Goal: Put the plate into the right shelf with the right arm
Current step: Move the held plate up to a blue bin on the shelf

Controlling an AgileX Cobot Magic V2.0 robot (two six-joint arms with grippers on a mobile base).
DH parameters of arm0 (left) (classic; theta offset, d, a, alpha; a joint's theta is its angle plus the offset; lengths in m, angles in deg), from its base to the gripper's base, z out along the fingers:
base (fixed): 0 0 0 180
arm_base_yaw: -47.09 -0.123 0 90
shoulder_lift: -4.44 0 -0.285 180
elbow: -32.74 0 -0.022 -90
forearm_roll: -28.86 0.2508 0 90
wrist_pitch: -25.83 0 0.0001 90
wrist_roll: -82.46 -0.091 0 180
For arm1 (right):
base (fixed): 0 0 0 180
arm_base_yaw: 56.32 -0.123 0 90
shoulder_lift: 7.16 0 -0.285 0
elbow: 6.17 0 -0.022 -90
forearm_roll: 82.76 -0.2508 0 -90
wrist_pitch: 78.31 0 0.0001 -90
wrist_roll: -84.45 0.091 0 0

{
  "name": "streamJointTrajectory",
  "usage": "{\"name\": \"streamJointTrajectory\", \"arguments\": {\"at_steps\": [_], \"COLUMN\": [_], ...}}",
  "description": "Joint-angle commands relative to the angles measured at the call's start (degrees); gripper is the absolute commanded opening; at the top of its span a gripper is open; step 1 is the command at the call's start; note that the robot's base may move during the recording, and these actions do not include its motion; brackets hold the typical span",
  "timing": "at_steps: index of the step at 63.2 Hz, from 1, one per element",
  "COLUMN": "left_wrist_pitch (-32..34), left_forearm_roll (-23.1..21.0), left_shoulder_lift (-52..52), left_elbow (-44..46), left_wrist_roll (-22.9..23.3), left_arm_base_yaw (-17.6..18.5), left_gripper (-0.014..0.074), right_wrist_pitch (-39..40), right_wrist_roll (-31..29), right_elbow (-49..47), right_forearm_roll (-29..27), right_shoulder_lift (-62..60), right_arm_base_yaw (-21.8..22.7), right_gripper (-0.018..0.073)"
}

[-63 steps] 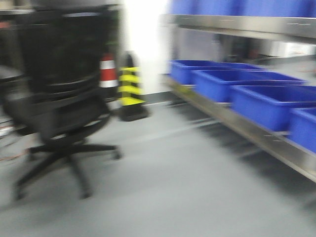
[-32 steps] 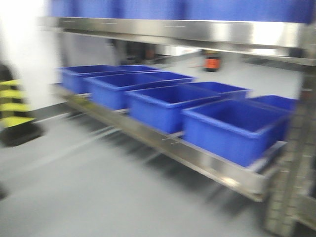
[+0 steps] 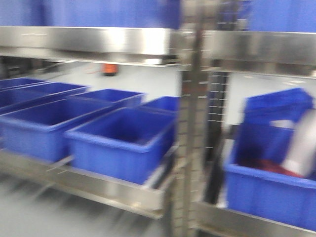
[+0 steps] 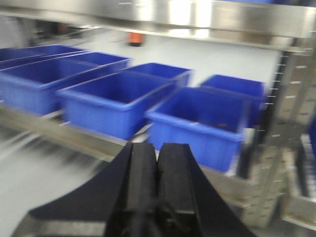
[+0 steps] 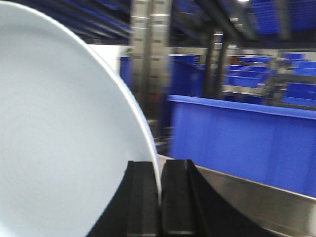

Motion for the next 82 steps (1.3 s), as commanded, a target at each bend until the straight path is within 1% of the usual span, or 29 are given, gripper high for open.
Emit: {"name": "streamJointTrajectory", "arguments": {"at_steps": [1,82], "left_wrist_pitch": [4.8,4.8], "left_forearm_roll": [-0.2,-0.2], "left_shoulder_lift": [-0.1,-0.1], "left_elbow": [-0.5,-0.5], "left_wrist_roll": [-0.2,-0.2], "left_arm_base_yaw": [0.4,0.4], "left_gripper": [-0.0047,-0.0047], "right_wrist_pitch": [5.7,5.7], "right_wrist_roll": [-0.5,-0.5], "right_elbow": [-1.7,-1.7], "right_forearm_roll": [0.6,0.6], "right_shoulder_lift": [0.4,0.4], "right_arm_base_yaw": [0.3,0.3], "right_gripper": [0.0054,0.0054]}}
